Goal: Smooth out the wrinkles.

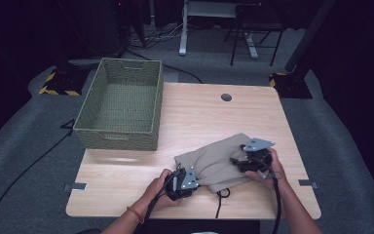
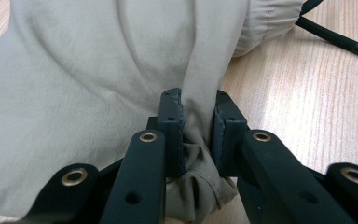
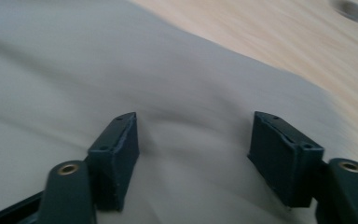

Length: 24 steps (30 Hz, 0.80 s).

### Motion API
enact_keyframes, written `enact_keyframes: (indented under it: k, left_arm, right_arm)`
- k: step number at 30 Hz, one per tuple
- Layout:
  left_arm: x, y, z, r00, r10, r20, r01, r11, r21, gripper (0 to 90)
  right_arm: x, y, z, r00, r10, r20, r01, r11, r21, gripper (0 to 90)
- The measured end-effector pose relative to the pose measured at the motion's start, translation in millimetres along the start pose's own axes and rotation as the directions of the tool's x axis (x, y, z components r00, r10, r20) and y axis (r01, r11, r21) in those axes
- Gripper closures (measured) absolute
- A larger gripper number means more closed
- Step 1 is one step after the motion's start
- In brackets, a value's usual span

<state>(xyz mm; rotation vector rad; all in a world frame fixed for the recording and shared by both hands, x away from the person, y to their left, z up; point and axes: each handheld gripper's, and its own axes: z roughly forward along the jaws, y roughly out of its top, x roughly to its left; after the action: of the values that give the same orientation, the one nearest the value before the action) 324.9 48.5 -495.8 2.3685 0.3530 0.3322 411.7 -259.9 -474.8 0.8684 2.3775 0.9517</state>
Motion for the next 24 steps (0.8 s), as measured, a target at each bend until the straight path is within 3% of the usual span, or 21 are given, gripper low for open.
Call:
enact_keyframes:
  k: [1,2,3,4,5,6,7,8,10,12,15,17,18,20,23,24]
  left_arm:
    - [0.0,0.0,0.0,1.0000,0.000,0.000,0.000,1.0000,0.000,76.9]
    - [0.3,0.2,0.0,1.0000,0.001,0.001,-0.001,1.0000,0.001,77.0]
    - [0.0,0.4,0.5,1.0000,0.001,0.000,-0.001,1.0000,-0.002,77.0]
    - [0.1,0.8,0.9,1.0000,0.004,0.001,-0.004,1.0000,-0.001,77.0]
    - [0.2,1.1,1.1,1.0000,0.003,0.001,-0.003,1.0000,0.000,76.9]
    - [0.4,0.9,1.1,1.0000,0.003,0.002,-0.003,1.0000,-0.001,76.9]
    - [0.5,0.7,0.9,1.0000,-0.002,0.002,0.002,1.0000,0.000,76.8]
    - [0.7,0.4,1.0,1.0000,-0.005,0.003,0.005,1.0000,-0.001,76.7]
    - [1.1,0.4,1.1,1.0000,-0.004,0.005,0.004,1.0000,-0.003,76.4]
    - [1.3,0.2,1.2,0.9999,-0.011,0.009,0.011,0.9999,-0.004,76.1]
    - [1.8,-0.1,1.5,0.9999,-0.012,0.012,0.012,0.9999,-0.008,75.7]
    - [2.2,-0.3,1.4,0.9998,-0.012,0.014,0.012,0.9999,-0.008,75.3]
    - [2.4,-0.4,1.6,0.9998,-0.012,0.016,0.013,0.9999,-0.011,75.3]
    - [2.3,-0.8,1.7,0.9998,-0.014,0.017,0.014,0.9998,-0.014,75.3]
    - [2.7,-0.8,1.6,0.9997,-0.010,0.020,0.010,0.9999,-0.012,75.4]
    - [2.7,-0.7,1.5,0.9998,-0.008,0.019,0.008,0.9999,-0.012,75.4]
  right_arm:
    - [-14.1,-6.5,-2.8,0.9976,0.068,0.010,-0.068,0.9977,0.000,30.2]
    - [-30.5,-14.7,-7.3,0.9887,0.150,-0.003,-0.150,0.9887,-0.007,30.1]
    - [-38.2,-18.9,-10.3,0.9828,0.184,0.018,-0.184,0.9830,-0.005,29.9]
    - [-47.6,-24.1,-15.0,0.9758,0.203,0.082,-0.203,0.9791,-0.003,30.0]
    - [-51.5,-26.4,-18.1,0.9706,0.210,0.118,-0.211,0.9775,-0.003,37.2]
    - [-55.2,-28.8,-22.0,0.9594,0.212,0.185,-0.215,0.9765,-0.005,41.0]
    - [-58.6,-30.7,-26.0,0.9448,0.220,0.242,-0.225,0.9743,-0.008,38.0]
    - [-60.2,-31.4,-28.6,0.9433,0.238,0.231,-0.238,0.9708,-0.029,38.6]
    - [-58.6,-28.0,-36.9,0.9483,0.265,0.174,-0.251,0.9628,-0.101,38.3]
    - [-45.3,-15.5,-46.1,0.9670,0.206,0.150,-0.181,0.9698,-0.163,37.6]
    - [-23.7,-0.3,-49.5,0.9904,0.136,0.026,-0.127,0.9688,-0.213,35.3]
    - [-4.5,8.7,-43.5,0.9983,0.056,-0.015,-0.058,0.9801,-0.190,34.5]
    - [4.2,11.6,-38.4,0.9983,0.028,-0.051,-0.036,0.9837,-0.176,34.2]
    - [21.4,14.7,-25.6,0.9963,-0.038,-0.077,0.027,0.9902,-0.137,34.1]
    - [28.2,9.5,-8.4,0.9936,-0.090,-0.069,0.087,0.9948,-0.053,34.1]
    - [21.8,3.9,-3.2,0.9964,-0.066,-0.054,0.065,0.9977,-0.018,33.8]
